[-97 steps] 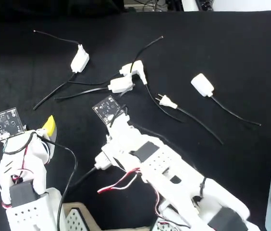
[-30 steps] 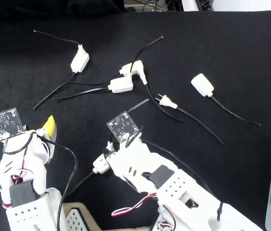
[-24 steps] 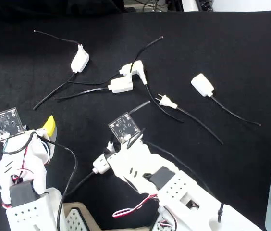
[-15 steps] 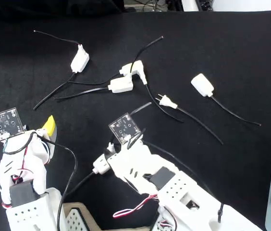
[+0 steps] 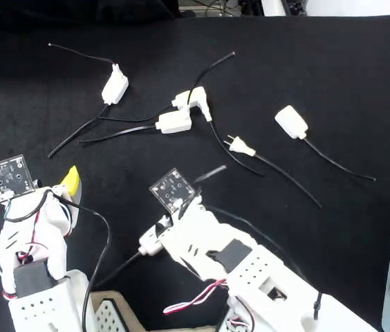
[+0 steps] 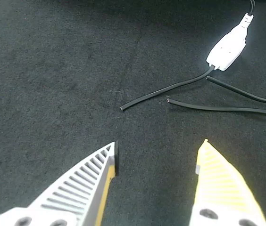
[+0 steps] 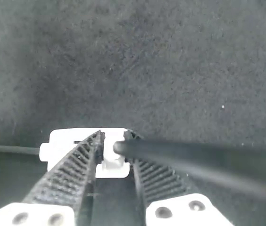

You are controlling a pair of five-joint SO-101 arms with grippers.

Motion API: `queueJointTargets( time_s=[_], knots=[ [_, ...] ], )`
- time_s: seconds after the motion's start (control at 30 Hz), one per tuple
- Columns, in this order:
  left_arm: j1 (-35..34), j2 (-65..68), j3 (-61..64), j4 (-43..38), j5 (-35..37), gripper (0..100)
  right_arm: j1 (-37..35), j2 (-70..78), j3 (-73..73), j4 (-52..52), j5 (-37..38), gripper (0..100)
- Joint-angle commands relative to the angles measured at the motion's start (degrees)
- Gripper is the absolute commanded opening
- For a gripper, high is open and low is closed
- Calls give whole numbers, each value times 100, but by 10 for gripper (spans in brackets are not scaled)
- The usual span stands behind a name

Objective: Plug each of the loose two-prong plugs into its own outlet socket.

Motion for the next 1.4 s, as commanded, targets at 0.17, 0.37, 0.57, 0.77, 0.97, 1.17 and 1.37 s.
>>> queueJointTargets(
  time_s=[0.17,0.37,0.57,0.77,0.97,1.17,1.37],
  knots=[
    [-4,-44,-22,-141,35,274,35,1648,-875,308,167,13],
    [-4,-44,-13,-141,26,274,44,2976,-1798,457,185,12],
    [-4,-44,-13,-141,26,274,273,3125,-2290,-70,237,12],
    [-4,-44,-13,-141,18,274,1064,3160,-3011,-695,598,12],
    [-4,-44,-13,-141,18,274,1398,3178,-3574,-1222,598,13],
    [-4,-44,-13,-141,18,274,1591,4013,-3802,-2620,598,20],
    [-4,-44,-13,-141,18,274,1741,4813,-4251,-2435,571,260]
  ],
)
